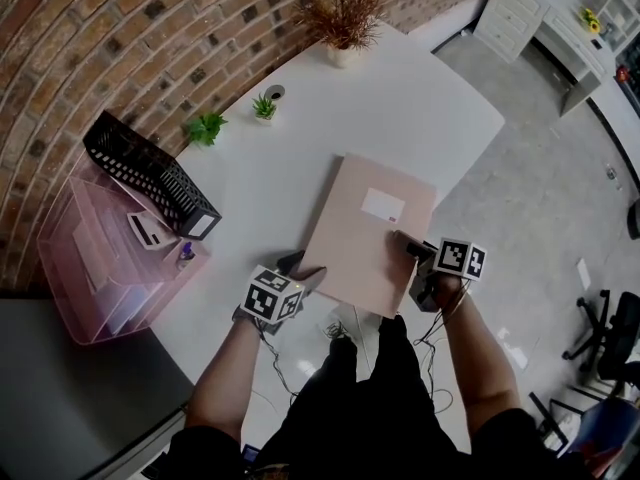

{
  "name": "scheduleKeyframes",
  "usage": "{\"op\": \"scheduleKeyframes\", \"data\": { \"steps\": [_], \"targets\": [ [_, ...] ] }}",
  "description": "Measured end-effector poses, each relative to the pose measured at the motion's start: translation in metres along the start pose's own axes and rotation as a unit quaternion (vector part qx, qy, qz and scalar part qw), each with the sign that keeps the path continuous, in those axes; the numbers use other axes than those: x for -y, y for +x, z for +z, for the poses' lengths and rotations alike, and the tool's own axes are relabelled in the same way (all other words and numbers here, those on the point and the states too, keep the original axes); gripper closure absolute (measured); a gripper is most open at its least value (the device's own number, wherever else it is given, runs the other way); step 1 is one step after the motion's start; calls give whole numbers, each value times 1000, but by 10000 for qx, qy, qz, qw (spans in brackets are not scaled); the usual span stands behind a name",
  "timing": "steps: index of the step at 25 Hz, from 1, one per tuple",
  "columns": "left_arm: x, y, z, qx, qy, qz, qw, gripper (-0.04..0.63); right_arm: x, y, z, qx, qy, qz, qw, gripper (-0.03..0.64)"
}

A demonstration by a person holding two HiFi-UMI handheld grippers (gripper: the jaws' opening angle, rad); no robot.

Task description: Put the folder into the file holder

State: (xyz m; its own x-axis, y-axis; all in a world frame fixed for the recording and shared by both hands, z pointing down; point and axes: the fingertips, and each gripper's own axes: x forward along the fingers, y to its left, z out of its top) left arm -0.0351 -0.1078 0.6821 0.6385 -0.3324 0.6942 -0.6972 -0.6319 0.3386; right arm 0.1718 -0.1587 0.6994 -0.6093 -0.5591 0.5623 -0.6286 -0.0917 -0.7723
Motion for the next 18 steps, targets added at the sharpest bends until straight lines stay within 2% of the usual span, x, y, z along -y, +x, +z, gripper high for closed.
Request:
{"op": "scheduleKeyframes", "data": {
  "steps": [9, 14, 18],
  "targets": [
    [15, 14, 9, -63, 295, -135, 9995, 342, 22, -4, 8, -54, 514, 124, 9986, 261],
    [18, 17, 17, -35, 322, 9, 9995, 344, 17, -15, 18, -60, 374, 243, 9990, 298],
    [17, 15, 27, 130, 154, 213, 9996, 350, -8, -33, 39, 124, 98, 574, 9982, 359]
  ]
}}
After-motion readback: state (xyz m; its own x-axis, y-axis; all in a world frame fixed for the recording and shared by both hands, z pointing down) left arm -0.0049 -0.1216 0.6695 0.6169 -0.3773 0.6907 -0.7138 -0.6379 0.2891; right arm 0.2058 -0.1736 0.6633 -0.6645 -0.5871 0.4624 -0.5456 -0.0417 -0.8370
